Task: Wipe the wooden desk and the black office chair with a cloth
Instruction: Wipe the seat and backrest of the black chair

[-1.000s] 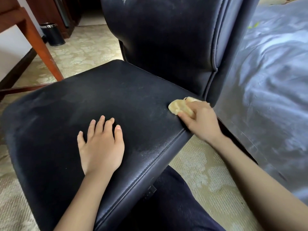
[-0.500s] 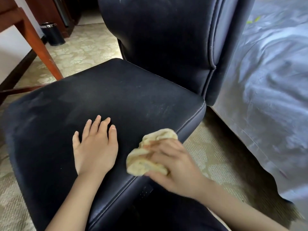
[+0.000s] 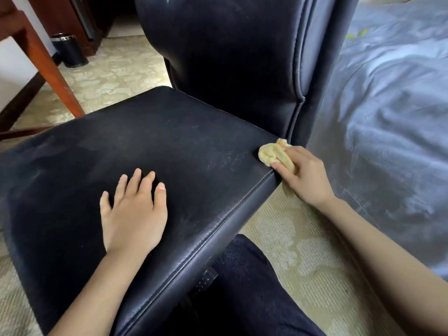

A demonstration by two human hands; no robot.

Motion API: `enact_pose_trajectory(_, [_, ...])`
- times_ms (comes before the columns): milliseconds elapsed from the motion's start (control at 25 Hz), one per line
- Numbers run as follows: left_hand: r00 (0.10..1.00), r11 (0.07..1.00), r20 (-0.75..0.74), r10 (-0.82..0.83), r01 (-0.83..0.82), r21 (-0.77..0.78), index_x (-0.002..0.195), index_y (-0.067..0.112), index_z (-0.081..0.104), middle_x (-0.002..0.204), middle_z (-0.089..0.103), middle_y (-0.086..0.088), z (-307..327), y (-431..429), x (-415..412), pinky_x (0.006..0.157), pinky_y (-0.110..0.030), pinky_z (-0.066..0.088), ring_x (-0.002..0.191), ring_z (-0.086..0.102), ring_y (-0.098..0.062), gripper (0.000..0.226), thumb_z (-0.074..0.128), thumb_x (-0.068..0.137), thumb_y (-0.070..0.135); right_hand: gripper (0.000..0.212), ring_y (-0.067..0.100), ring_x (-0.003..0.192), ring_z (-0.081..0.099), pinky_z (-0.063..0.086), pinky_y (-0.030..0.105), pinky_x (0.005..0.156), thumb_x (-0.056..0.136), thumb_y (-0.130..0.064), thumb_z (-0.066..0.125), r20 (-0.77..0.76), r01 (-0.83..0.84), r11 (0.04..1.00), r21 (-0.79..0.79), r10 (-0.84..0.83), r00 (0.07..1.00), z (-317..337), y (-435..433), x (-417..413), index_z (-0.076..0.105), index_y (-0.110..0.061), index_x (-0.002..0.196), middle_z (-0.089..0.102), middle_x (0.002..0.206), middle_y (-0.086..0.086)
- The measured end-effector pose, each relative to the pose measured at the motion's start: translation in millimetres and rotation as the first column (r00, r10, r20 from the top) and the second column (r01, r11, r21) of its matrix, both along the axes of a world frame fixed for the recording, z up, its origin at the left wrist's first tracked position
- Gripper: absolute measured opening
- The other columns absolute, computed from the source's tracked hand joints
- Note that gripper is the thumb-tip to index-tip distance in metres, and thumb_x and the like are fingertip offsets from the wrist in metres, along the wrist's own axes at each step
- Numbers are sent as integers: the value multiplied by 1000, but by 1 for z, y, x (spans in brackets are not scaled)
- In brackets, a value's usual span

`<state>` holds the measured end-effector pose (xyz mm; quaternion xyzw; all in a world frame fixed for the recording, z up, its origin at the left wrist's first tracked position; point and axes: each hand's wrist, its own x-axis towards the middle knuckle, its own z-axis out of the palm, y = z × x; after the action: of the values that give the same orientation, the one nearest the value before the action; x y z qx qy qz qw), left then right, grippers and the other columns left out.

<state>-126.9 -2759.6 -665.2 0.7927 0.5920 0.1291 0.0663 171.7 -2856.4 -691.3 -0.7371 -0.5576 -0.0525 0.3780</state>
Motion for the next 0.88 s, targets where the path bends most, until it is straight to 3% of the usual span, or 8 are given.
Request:
enact_pose_trajectory(240, [999, 1000, 31, 14, -14, 21, 145, 28, 35, 157, 23, 7, 1, 0, 5, 117, -44, 5, 146, 12, -14, 50, 19, 99, 41, 21, 20, 89, 57, 31, 15, 72, 89, -28, 61, -192, 170, 985, 12, -164, 968, 4, 23, 14, 65, -9, 98, 62, 94, 4])
enact_pose_trajectory(440, [1000, 999, 25, 19, -20, 30, 144, 27, 37, 157, 25, 6, 0, -1, 7, 116, -46, 7, 146, 13, -16, 52, 17, 99, 42, 22, 24, 82, 56, 43, 32, 72, 87, -28, 62, -33, 196, 977, 80, -194, 981, -4, 2, -15, 63, -7, 86, 59, 87, 6])
enact_pose_trajectory(640, [1000, 999, 17, 19, -20, 27, 146, 27, 34, 157, 23, 5, -1, -1, 6, 117, -46, 6, 146, 11, -16, 54, 15, 98, 42, 23, 20, 85, 54, 39, 22, 76, 82, -28, 63, 104, 27, 994, 105, -38, 994, -3, -24, -70, 62, -6, 89, 59, 89, 6])
enact_pose_trajectory(760, [1000, 999, 21, 20, -21, 25, 144, 26, 36, 157, 24, 4, -1, 0, 6, 116, -47, 6, 146, 12, -17, 52, 17, 99, 43, 25, 15, 83, 52, 35, 13, 74, 82, -30, 62, 100, -85, 991, 102, 75, 992, -6, -35, -105, 63, -5, 88, 57, 88, 6])
enact_pose_trajectory(880, [999, 999, 25, 22, -22, 30, 142, 25, 39, 155, 28, 3, 0, 1, 6, 115, -48, 8, 145, 15, -18, 51, 19, 99, 43, 24, 16, 95, 54, 35, 13, 84, 83, -31, 60, 104, -235, 962, 140, 222, 970, -13, -43, -134, 60, -7, 85, 57, 91, 6])
